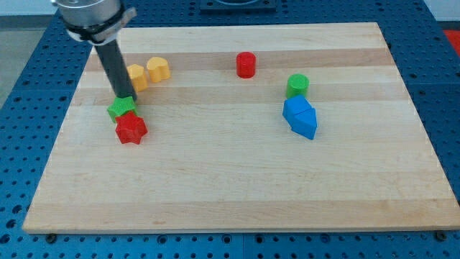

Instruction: Move the green star to the top of the red star

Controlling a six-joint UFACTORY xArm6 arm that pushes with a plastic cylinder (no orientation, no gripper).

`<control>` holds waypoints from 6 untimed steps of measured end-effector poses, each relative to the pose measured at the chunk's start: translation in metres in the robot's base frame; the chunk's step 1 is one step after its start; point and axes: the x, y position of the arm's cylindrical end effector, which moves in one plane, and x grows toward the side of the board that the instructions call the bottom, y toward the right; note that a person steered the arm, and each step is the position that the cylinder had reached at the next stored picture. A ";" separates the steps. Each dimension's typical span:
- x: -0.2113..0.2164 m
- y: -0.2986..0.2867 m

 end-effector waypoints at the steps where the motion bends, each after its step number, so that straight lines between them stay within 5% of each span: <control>1: 0.004 -0.039; 3: 0.054 -0.027; 6: 0.023 0.001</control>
